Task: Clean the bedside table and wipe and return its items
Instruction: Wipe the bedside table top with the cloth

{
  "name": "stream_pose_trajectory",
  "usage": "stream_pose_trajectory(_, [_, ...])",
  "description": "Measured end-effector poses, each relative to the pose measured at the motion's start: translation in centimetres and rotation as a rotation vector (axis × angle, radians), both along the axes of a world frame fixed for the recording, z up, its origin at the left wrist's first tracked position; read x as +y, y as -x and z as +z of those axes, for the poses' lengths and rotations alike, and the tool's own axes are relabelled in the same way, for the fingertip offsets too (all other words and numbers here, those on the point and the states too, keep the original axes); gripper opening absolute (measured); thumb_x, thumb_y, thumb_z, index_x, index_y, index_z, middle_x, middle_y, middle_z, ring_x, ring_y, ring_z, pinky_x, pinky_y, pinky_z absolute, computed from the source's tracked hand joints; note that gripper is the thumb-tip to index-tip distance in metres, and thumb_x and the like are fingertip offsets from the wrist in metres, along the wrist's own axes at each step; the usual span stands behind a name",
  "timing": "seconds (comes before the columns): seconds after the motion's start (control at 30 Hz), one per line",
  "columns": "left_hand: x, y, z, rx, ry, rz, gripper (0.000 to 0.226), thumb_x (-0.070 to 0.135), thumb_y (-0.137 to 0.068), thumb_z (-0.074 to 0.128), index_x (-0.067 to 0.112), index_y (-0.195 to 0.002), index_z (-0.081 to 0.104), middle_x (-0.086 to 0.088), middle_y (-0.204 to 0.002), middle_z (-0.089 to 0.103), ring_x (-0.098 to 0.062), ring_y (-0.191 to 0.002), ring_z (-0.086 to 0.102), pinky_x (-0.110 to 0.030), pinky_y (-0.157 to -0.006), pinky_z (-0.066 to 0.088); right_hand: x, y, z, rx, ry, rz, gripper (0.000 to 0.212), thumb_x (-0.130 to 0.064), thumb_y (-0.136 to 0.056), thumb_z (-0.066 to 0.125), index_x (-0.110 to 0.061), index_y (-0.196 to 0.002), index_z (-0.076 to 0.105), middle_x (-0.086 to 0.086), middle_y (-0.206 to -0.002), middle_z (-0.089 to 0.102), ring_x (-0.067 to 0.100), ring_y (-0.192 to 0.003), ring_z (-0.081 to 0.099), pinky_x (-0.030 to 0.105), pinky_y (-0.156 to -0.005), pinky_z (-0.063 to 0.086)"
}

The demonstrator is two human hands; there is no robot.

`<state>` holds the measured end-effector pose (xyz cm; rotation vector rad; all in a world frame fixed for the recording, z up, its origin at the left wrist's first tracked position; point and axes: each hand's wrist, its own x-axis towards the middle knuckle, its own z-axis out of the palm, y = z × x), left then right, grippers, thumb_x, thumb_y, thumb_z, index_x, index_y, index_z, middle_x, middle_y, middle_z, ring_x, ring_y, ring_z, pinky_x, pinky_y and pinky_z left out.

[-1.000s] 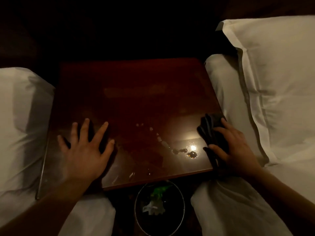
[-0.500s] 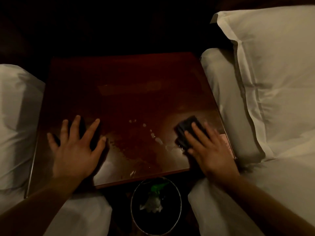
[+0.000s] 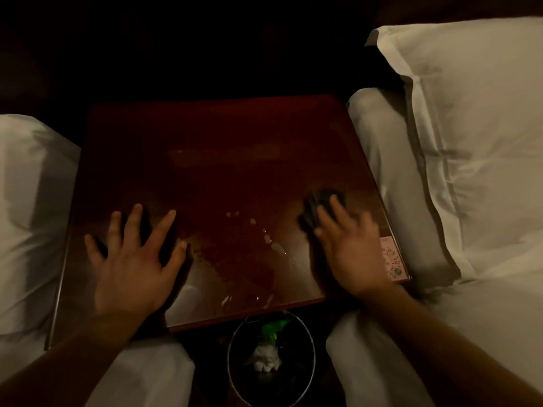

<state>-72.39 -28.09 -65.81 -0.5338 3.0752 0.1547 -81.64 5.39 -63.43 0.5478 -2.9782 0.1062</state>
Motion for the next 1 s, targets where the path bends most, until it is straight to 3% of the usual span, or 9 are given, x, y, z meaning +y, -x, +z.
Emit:
stream_pose_trajectory(0.1, [0.1, 0.1, 0.3, -0.013, 0.005, -0.011, 0.062, 0.071, -0.092, 0.02, 0.05, -0.15, 0.022, -0.007, -0.163, 0.02, -0.034, -0.152, 0.01, -0.068, -0.115, 0.009, -1.1, 1.9, 0.0, -0.058, 0.015, -0.158, 0.043, -0.033, -0.102, 0.043, -0.014, -0.139, 0.054, 0.017, -0.154, 0.039, 0.041, -0.122, 0.041, 0.046, -0.092, 0.037])
stream_pose_trajectory(0.2, [0.2, 0.0, 0.5, -0.017, -0.007, 0.004, 0.062, 0.07, -0.092, 0.021, 0.05, -0.151, 0.023, -0.007, -0.164, 0.019, -0.033, -0.153, 0.008, -0.068, -0.117, 0.008, -1.9, -3.9, -0.6, -0.126, -0.109, 0.08, 0.046, -0.035, -0.102, 0.027, -0.022, -0.137, 0.054, 0.012, -0.158, 0.033, 0.038, -0.139, 0.033, 0.044, -0.101, 0.035])
stream_pose_trajectory(0.4, [0.3, 0.1, 0.7, -0.004, -0.028, 0.004, 0.062, 0.069, -0.092, 0.023, 0.048, -0.15, 0.027, -0.009, -0.163, 0.022, -0.035, -0.152, 0.01, -0.068, -0.116, 0.007, -0.8, -4.9, 0.1, -0.096, 0.076, 0.053, 0.037, -0.029, -0.096, 0.053, -0.012, -0.126, 0.065, 0.017, -0.141, 0.054, 0.041, -0.106, 0.053, 0.042, -0.077, 0.051])
stream_pose_trajectory(0.53, [0.3, 0.1, 0.8, -0.021, -0.024, 0.0, 0.063, 0.069, -0.092, 0.023, 0.048, -0.151, 0.026, -0.009, -0.164, 0.02, -0.035, -0.152, 0.009, -0.069, -0.116, 0.007, -1.7, -0.6, 1.3, -0.146, 0.26, -0.283, 0.037, -0.027, -0.099, 0.053, -0.013, -0.132, 0.059, 0.016, -0.134, 0.05, 0.034, -0.114, 0.05, 0.043, -0.091, 0.049])
stream_pose_trajectory(0.63, [0.3, 0.0, 0.9, -0.022, -0.027, -0.003, 0.063, 0.069, -0.092, 0.022, 0.047, -0.151, 0.026, -0.01, -0.164, 0.02, -0.036, -0.152, 0.01, -0.07, -0.116, 0.008, -2.5, -3.0, 2.4, -0.117, 0.539, -0.396, 0.027, -0.032, -0.098, 0.052, -0.017, -0.117, 0.063, 0.006, -0.109, 0.056, 0.008, -0.094, 0.056, 0.02, -0.078, 0.045])
stream_pose_trajectory(0.7, [0.3, 0.0, 0.9, -0.016, -0.028, 0.002, 0.063, 0.069, -0.092, 0.023, 0.047, -0.151, 0.026, -0.01, -0.164, 0.021, -0.036, -0.152, 0.01, -0.07, -0.115, 0.008, -3.9, -6.6, 3.4, -0.092, 0.641, -0.338, 0.022, -0.037, -0.094, 0.052, -0.025, -0.109, 0.061, -0.005, -0.104, 0.05, -0.005, -0.088, 0.05, 0.009, -0.071, 0.042])
stream_pose_trajectory(0.83, [0.5, 0.1, 1.0, -0.02, -0.032, 0.003, 0.063, 0.069, -0.091, 0.023, 0.048, -0.151, 0.025, -0.009, -0.164, 0.02, -0.036, -0.152, 0.009, -0.069, -0.116, 0.008, -6.7, -11.9, 2.7, -0.149, 0.547, 0.077, 0.027, -0.037, -0.091, 0.059, -0.022, -0.11, 0.068, -0.002, -0.11, 0.056, 0.011, -0.091, 0.058, 0.025, -0.076, 0.053])
stream_pose_trajectory(0.9, [0.4, 0.1, 0.8, -0.011, -0.028, 0.005, 0.063, 0.069, -0.091, 0.023, 0.049, -0.15, 0.025, -0.009, -0.164, 0.02, -0.036, -0.152, 0.009, -0.069, -0.116, 0.008, -7.0, -11.7, 1.5, -0.131, 0.423, 0.267, 0.025, -0.032, -0.09, 0.065, -0.018, -0.109, 0.072, 0.004, -0.1, 0.063, 0.021, -0.082, 0.061, 0.034, -0.064, 0.054])
stream_pose_trajectory(1.0, [0.3, 0.1, 0.6, -0.002, -0.021, 0.002, 0.062, 0.069, -0.091, 0.023, 0.049, -0.15, 0.026, -0.008, -0.164, 0.021, -0.035, -0.152, 0.01, -0.069, -0.116, 0.008, -4.7, -10.0, 0.4, -0.116, 0.332, 0.307, 0.027, -0.035, -0.088, 0.064, -0.019, -0.108, 0.072, 0.002, -0.093, 0.063, 0.02, -0.077, 0.059, 0.032, -0.057, 0.052])
